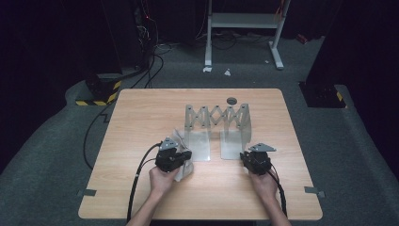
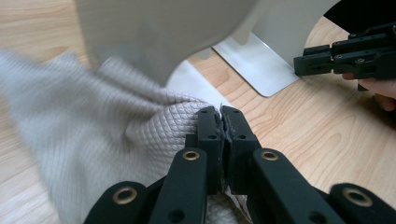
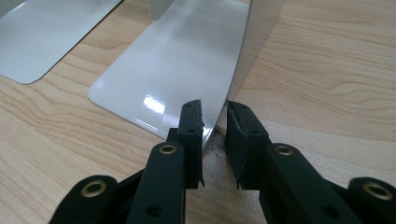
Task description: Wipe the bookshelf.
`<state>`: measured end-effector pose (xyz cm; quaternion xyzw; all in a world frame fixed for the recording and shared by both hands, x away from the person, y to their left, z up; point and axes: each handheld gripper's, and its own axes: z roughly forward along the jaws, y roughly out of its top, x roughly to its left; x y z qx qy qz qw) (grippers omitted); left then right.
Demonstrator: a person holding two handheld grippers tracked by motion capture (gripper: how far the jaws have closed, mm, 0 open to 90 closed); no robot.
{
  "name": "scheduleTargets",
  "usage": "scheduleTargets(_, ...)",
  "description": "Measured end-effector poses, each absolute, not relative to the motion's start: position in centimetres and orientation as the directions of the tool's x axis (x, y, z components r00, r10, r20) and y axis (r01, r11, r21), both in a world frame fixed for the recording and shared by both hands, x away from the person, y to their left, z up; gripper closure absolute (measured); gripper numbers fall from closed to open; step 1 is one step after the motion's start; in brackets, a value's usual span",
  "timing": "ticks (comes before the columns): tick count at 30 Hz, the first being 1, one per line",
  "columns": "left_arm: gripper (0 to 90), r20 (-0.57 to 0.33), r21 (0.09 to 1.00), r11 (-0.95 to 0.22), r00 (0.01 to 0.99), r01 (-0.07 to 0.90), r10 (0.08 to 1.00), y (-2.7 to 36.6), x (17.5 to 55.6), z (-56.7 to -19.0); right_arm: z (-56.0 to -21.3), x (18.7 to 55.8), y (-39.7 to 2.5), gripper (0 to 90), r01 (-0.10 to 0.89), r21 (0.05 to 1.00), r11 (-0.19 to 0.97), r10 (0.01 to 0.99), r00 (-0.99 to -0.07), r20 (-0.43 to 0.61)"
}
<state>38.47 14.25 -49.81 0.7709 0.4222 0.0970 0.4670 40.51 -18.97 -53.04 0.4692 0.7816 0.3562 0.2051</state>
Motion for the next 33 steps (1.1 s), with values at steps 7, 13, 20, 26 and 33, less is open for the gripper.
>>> scheduleTargets(7, 86.7, -0.222, 0.802, -0.218, 0.617, 0.557, 0.755, 13.2, 39.1, -50.2, -53.0, 40.5, -19.0, 76.1, 0.588, 0.749, 0.306, 0.880, -0.475, 0.014)
scheduleTargets(13, 86.8, -0.218, 0.797, -0.212, 0.597, 0.566, 0.772, 13.3, 39.5, -50.5, -53.0, 40.5, -19.0, 76.1, 0.585, 0.750, 0.308, 0.879, -0.476, 0.010)
scheduleTargets(20, 86.8, -0.230, 0.792, -0.188, 0.569, 0.581, 0.790, 13.9, 40.2, -50.7, -53.0, 40.5, -19.0, 76.1, 0.586, 0.750, 0.308, 0.879, -0.476, 0.011)
scheduleTargets(26, 86.7, -0.225, 0.789, -0.181, 0.550, 0.587, 0.805, 14.5, 40.6, -50.7, -53.0, 40.5, -18.9, 76.1, 0.584, 0.750, 0.310, 0.879, -0.477, 0.008)
scheduleTargets(33, 86.8, -0.223, 0.789, -0.158, 0.517, 0.593, 0.827, 15.4, 41.4, -50.7, -53.0, 40.5, -18.9, 76.1, 0.583, 0.750, 0.311, 0.879, -0.477, 0.007)
